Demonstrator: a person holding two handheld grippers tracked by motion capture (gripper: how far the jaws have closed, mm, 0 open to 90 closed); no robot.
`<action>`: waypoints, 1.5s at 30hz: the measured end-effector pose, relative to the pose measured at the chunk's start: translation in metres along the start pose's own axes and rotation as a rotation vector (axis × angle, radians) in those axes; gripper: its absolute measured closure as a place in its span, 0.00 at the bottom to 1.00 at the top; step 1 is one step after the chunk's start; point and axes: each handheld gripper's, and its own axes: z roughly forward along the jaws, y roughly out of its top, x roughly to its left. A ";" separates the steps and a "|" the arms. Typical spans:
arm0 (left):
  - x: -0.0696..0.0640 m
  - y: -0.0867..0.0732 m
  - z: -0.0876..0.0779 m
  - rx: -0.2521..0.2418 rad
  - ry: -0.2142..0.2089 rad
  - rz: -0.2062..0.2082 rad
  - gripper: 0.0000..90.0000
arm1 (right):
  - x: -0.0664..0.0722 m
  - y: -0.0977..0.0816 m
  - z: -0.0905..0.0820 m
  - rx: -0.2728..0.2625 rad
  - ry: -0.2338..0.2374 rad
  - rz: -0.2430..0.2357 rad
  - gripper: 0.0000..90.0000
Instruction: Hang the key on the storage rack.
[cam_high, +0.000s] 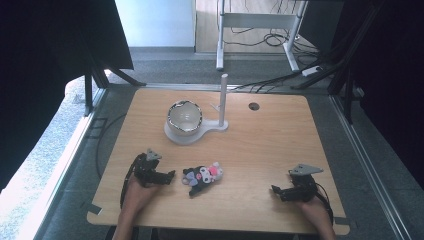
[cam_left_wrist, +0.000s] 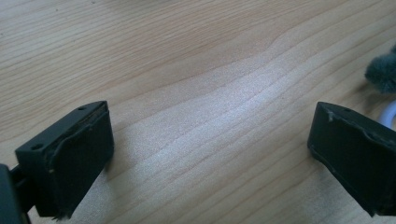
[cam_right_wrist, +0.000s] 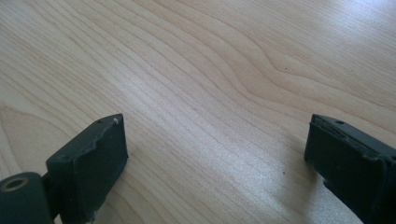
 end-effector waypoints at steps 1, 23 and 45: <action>0.000 0.000 0.000 -0.001 0.001 0.000 0.00 | 0.000 0.000 0.000 0.000 0.000 0.000 0.07; 0.000 0.000 0.000 -0.001 0.001 -0.001 0.00 | 0.002 0.002 -0.002 0.023 0.003 -0.002 0.08; 0.000 0.000 0.000 -0.001 0.001 -0.001 0.00 | 0.006 0.013 -0.007 0.067 0.024 -0.061 0.10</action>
